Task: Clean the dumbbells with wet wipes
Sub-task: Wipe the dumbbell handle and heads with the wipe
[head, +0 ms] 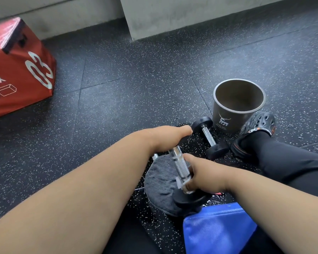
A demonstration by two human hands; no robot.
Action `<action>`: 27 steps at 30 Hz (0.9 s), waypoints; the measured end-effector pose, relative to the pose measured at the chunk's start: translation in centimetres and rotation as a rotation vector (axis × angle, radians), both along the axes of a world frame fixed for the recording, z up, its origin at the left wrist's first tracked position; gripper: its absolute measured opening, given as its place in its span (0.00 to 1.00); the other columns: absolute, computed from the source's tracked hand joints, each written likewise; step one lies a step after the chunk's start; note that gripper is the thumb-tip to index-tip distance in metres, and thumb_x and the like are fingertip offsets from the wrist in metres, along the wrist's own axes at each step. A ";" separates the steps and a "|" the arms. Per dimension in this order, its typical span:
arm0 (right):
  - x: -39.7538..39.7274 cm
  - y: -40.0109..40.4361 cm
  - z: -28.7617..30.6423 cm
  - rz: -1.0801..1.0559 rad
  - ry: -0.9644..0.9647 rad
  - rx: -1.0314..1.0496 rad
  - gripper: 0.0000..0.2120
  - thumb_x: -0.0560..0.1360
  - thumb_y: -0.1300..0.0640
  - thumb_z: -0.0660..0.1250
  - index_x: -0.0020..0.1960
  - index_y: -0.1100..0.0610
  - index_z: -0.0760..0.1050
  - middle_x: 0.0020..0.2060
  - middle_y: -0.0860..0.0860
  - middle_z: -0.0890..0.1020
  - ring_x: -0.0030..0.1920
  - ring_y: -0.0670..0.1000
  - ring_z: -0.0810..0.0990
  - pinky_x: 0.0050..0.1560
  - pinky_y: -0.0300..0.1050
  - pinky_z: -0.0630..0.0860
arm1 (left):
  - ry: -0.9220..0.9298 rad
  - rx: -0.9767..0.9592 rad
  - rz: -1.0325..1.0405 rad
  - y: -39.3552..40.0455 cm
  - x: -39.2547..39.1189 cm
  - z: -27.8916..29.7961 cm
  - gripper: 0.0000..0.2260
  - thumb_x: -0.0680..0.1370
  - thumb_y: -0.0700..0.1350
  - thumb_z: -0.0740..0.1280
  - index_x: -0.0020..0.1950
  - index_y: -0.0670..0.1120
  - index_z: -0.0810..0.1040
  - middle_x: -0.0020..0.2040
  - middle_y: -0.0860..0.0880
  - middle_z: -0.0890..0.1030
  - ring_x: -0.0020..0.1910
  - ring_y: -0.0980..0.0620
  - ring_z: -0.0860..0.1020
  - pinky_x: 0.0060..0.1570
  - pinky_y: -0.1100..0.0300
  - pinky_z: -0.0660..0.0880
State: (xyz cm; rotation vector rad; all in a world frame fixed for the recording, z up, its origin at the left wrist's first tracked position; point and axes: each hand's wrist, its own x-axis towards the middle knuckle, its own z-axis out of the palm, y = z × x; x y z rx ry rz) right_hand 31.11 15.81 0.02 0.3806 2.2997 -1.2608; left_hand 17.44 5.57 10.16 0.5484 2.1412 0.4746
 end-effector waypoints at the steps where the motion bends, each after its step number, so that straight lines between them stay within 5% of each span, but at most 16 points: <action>1: -0.1 0.1 0.1 0.003 0.000 -0.014 0.36 0.70 0.59 0.79 0.69 0.36 0.66 0.46 0.47 0.88 0.49 0.51 0.88 0.56 0.55 0.84 | 0.013 0.003 -0.006 0.0 0.0 0.1 0.24 0.84 0.64 0.59 0.61 0.47 0.83 0.50 0.52 0.81 0.47 0.54 0.77 0.47 0.58 0.68; 7: -0.7 0.1 0.3 0.110 -0.016 0.017 0.32 0.69 0.59 0.76 0.65 0.36 0.67 0.48 0.44 0.84 0.50 0.50 0.84 0.58 0.51 0.81 | -0.011 -0.005 -0.005 -0.3 0.2 0.2 0.23 0.84 0.64 0.59 0.62 0.47 0.83 0.57 0.50 0.82 0.54 0.49 0.78 0.50 0.58 0.70; 10: -1.0 0.3 0.6 0.141 -0.059 -0.011 0.33 0.71 0.59 0.76 0.71 0.42 0.69 0.47 0.42 0.82 0.46 0.46 0.81 0.54 0.45 0.79 | -0.013 -0.006 -0.022 -0.2 0.0 -0.1 0.23 0.83 0.66 0.59 0.55 0.49 0.82 0.56 0.52 0.84 0.56 0.50 0.79 0.65 0.50 0.72; 12: -1.1 0.3 0.6 0.133 -0.090 -0.070 0.35 0.71 0.59 0.76 0.73 0.38 0.70 0.45 0.44 0.83 0.43 0.45 0.80 0.51 0.45 0.78 | 0.023 -0.008 -0.042 0.0 -0.1 -0.3 0.21 0.83 0.65 0.58 0.45 0.51 0.76 0.47 0.51 0.79 0.46 0.49 0.75 0.57 0.50 0.71; 15: -1.3 0.2 -0.3 0.072 -0.109 -0.138 0.33 0.68 0.51 0.78 0.70 0.35 0.73 0.52 0.47 0.87 0.52 0.51 0.87 0.63 0.53 0.81 | 0.045 -0.015 -0.035 0.1 -0.1 -0.2 0.23 0.83 0.65 0.58 0.38 0.49 0.68 0.38 0.50 0.73 0.38 0.48 0.70 0.44 0.51 0.65; 22: -1.5 -1.7 -1.0 -0.111 -0.077 -0.115 0.27 0.68 0.36 0.80 0.62 0.46 0.80 0.48 0.46 0.88 0.52 0.47 0.87 0.63 0.48 0.80 | 0.025 -0.021 -0.043 -0.2 -0.3 -0.8 0.27 0.81 0.68 0.58 0.53 0.44 0.79 0.45 0.51 0.77 0.44 0.50 0.74 0.53 0.47 0.68; 25: -1.7 -2.5 -0.9 -0.110 -0.042 0.030 0.17 0.71 0.43 0.80 0.55 0.49 0.83 0.44 0.46 0.87 0.48 0.47 0.86 0.54 0.42 0.80 | 0.024 -0.010 -0.042 -0.2 -0.4 -1.2 0.24 0.78 0.70 0.59 0.46 0.50 0.78 0.53 0.46 0.83 0.48 0.47 0.75 0.58 0.46 0.71; 27: -1.6 -2.6 -0.8 -0.077 -0.025 0.098 0.12 0.71 0.52 0.79 0.52 0.51 0.83 0.43 0.47 0.86 0.47 0.51 0.86 0.49 0.42 0.80 | 0.022 0.009 -0.030 -0.2 -0.3 -1.2 0.22 0.79 0.69 0.59 0.41 0.52 0.75 0.46 0.47 0.81 0.44 0.48 0.74 0.53 0.48 0.69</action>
